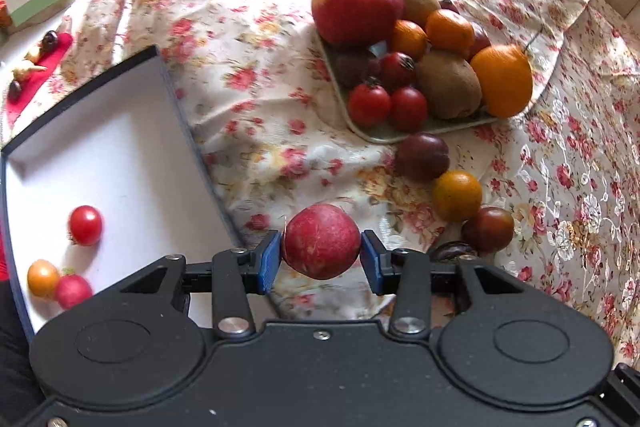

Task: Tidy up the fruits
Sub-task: 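Carry the plum and tomato into the white box and release both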

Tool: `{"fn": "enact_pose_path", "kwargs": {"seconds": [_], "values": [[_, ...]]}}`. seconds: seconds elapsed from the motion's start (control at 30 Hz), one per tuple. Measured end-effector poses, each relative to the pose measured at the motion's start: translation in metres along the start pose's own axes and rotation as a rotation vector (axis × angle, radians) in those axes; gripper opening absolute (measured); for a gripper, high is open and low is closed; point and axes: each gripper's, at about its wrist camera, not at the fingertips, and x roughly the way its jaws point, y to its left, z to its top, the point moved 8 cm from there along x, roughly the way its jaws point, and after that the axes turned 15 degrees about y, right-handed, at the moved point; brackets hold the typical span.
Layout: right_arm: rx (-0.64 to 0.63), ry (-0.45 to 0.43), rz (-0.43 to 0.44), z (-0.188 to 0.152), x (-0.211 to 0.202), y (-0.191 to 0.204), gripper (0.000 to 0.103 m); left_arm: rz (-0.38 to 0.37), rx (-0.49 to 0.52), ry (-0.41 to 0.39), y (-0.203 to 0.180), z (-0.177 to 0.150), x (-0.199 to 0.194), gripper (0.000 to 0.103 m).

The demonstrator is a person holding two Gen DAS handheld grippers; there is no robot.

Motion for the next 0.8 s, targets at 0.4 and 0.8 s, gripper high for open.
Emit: {"fn": "enact_pose_path", "kwargs": {"seconds": [0.4, 0.8], "values": [[-0.134, 0.011, 0.029, -0.003, -0.012, 0.066, 0.036, 0.066, -0.073, -0.037, 0.074, -0.018, -0.056, 0.050], [-0.285, 0.164, 0.042, -0.024, 0.033, 0.157, 0.036, 0.126, -0.245, -0.073, 0.180, -0.011, -0.055, 0.051]]}}
